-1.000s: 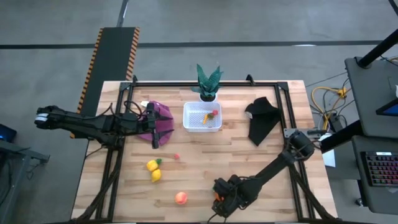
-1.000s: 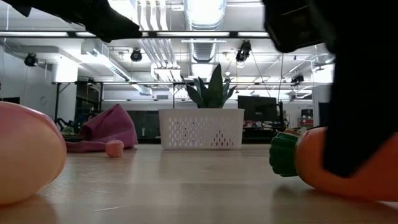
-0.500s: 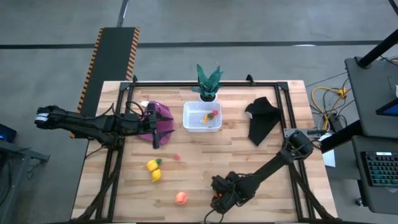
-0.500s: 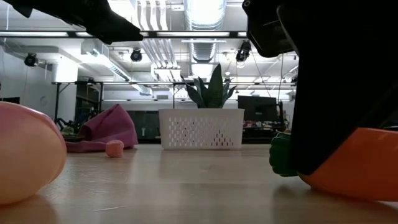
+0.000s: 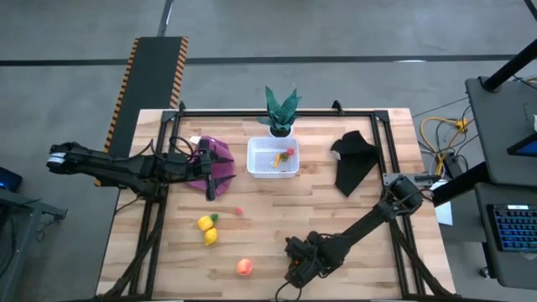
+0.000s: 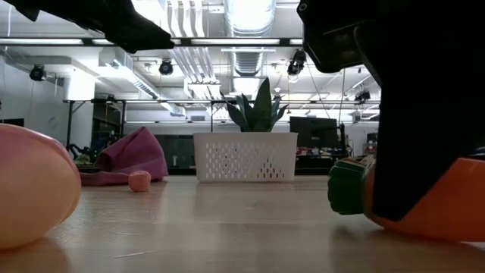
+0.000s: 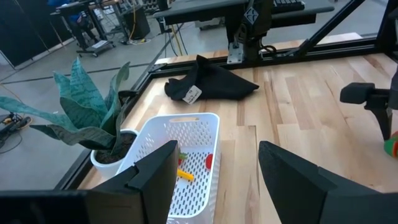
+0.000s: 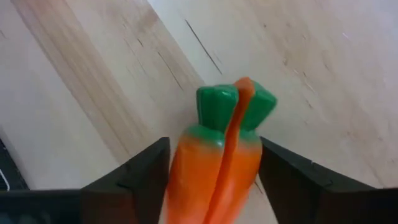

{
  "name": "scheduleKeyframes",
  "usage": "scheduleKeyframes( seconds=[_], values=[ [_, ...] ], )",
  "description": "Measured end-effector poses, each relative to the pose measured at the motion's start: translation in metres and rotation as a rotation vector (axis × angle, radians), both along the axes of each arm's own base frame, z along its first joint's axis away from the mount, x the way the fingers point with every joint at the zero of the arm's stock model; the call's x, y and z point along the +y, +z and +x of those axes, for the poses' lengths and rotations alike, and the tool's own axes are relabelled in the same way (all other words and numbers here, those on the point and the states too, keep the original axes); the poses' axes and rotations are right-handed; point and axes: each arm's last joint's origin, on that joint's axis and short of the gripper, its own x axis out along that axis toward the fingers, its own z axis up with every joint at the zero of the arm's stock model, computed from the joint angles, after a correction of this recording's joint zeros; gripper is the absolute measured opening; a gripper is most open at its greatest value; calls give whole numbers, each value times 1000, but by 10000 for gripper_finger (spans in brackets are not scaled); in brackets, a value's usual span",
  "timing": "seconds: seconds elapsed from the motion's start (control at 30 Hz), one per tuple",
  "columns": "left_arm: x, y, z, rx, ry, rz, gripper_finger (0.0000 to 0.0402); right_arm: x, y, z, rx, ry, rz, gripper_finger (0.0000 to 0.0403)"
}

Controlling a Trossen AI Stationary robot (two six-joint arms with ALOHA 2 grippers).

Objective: Build produce basket
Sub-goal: Put the carrot into the white basket

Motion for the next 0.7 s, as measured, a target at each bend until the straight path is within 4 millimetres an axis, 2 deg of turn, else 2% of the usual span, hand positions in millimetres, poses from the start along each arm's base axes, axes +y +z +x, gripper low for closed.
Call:
scheduleKeyframes(
  seconds=[0.27,0.7],
  values=[
    [0,0,0,0,0,0,209,2,2,1,-3,5,18,162],
    [0,0,0,-1,0,-1,209,1,11,10,-58,31,-23,157]
  ],
)
